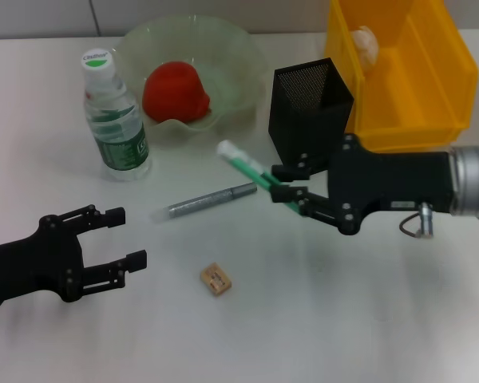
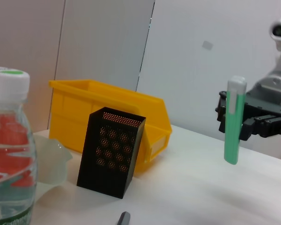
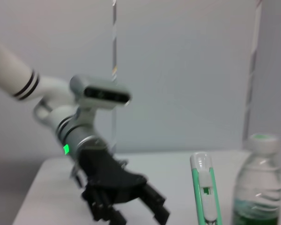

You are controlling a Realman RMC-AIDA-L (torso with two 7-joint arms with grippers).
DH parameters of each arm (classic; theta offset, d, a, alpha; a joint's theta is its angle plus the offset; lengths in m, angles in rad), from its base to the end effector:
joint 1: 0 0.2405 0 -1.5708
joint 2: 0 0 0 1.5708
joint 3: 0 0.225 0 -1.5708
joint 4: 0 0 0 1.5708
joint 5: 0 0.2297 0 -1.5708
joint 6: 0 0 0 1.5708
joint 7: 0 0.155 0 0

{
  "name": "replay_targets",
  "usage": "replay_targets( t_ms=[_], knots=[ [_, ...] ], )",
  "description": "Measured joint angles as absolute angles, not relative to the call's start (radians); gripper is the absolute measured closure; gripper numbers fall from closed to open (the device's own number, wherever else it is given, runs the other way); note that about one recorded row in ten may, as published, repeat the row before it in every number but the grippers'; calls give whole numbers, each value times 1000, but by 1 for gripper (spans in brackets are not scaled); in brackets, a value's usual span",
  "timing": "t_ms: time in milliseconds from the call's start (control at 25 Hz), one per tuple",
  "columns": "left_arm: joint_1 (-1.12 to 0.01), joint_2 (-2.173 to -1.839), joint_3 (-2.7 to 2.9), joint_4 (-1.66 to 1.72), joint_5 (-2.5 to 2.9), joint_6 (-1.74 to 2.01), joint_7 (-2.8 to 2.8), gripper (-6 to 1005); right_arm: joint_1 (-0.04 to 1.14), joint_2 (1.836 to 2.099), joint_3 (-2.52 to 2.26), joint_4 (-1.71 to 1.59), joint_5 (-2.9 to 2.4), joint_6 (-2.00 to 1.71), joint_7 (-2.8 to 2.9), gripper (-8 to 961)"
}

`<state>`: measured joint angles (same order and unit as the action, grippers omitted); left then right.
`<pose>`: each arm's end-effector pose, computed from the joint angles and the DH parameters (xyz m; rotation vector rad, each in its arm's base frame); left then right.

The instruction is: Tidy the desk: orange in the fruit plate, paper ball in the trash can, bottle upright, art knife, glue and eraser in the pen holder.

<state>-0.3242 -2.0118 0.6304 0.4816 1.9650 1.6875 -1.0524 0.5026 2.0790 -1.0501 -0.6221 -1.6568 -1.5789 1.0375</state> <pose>-0.3130 0.2547 0.0103 -2.6691 -0.5787 -0.7834 0.2010 0.3192 -0.0270 -2.8253 0.0587 0.8787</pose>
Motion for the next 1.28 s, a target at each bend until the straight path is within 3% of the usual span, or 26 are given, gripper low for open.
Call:
replay_targets(
  t_ms=[1080, 1280],
  knots=[
    [-343, -2022, 630, 480, 1965, 1702, -1059, 214, 485, 2077, -998, -465, -1603, -1590, 1031, 728],
    [-350, -2029, 632, 480, 1965, 1706, -1053, 214, 521, 2049, -979, -450, -1611, -1598, 1391, 724]
  ],
)
